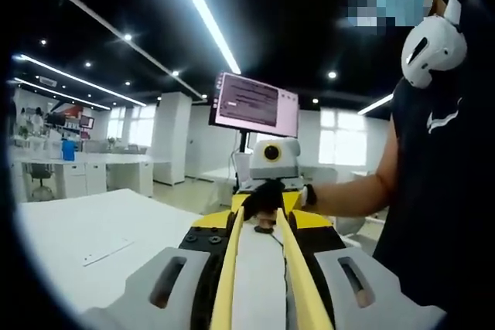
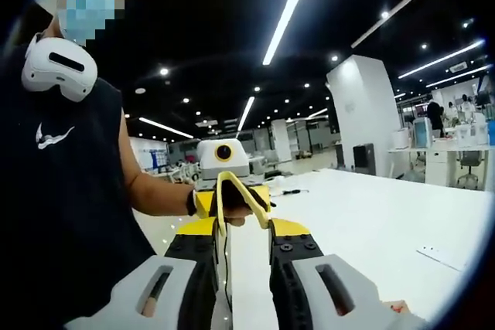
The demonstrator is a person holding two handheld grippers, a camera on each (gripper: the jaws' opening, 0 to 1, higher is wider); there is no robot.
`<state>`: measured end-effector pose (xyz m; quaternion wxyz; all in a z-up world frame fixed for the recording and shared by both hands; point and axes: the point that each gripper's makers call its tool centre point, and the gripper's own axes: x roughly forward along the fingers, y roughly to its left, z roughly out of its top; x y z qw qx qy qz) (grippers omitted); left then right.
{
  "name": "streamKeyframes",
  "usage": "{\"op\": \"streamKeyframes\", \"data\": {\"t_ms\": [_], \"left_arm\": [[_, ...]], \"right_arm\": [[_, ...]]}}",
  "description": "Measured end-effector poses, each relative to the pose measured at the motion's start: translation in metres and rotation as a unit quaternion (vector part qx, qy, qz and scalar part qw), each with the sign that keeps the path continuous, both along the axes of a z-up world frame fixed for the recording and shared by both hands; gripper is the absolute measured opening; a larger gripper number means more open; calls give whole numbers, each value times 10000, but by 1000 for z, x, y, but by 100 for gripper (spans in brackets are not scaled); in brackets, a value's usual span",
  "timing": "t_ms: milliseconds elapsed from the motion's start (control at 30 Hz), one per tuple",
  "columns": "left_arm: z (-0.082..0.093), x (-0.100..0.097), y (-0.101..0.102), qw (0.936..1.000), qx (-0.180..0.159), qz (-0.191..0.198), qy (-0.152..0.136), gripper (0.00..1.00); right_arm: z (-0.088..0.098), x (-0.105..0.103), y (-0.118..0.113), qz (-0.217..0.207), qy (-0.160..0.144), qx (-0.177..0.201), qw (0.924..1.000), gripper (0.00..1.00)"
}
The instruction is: Place the target food into the container with the food tongs after gripping and lifting it, then release it inside without dropping or visibly crushing the food.
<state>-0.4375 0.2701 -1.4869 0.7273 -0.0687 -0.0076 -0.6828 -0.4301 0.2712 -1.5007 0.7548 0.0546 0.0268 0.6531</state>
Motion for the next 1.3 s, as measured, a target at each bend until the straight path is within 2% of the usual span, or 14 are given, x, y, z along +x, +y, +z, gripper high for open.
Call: {"op": "streamKeyframes", "data": {"t_ms": [133, 300, 533, 600, 633, 700, 767, 800, 900, 967, 1033, 1100, 1167, 1300], "left_arm": [[1, -1, 0, 10000, -73, 8, 24, 23], [-5, 0, 0, 10000, 41, 64, 17, 22], [-18, 9, 7, 9993, 236, 267, 150, 22], [-26, 19, 14, 9979, 361, 495, 196, 22], [-32, 26, 19, 9968, 445, 629, 193, 22], [-47, 35, 30, 9935, 760, 844, 90, 22], [-55, 41, 37, 9903, 926, 1032, -8, 22], [-62, 44, 39, 9879, 1069, 1122, -116, 22], [-78, 46, 45, 9838, 1320, 1209, -78, 23], [-90, 49, 50, 9795, 1534, 1296, -183, 23], [-97, 52, 54, 9790, 1516, 1363, -34, 23], [-116, 59, 61, 9700, 1861, 1561, -108, 23], [-126, 59, 59, 9701, 1851, 1564, -111, 23], [-152, 66, 62, 9630, 2091, 1700, 28, 23]], "right_arm": [[1, -1, 0, 22, 53, 74, 10000, 22], [-7, 0, 1, -4, 98, 41, 9999, 22], [-19, 5, 0, -224, 179, -33, 9996, 25], [-25, 14, -7, -505, 209, -151, 9984, 26], [-32, 27, -16, -969, 61, -344, 9947, 28], [-41, 38, -27, -1471, -69, -592, 9873, 36], [-56, 51, -45, -2147, -97, -650, 9745, 48], [-60, 51, -49, -2240, 2, -547, 9731, 53], [-80, 49, -67, -2557, 310, -534, 9648, 70], [-96, 44, -78, -2682, 264, -778, 9598, 70], [-111, 41, -89, -2898, 257, -1012, 9514, 72], [-128, 35, -95, -3011, 323, -1165, 9459, 76], [-149, 28, -100, -3100, 342, -1469, 9387, 76], [-181, 19, -104, -3331, 450, -1682, 9267, 81]]}}
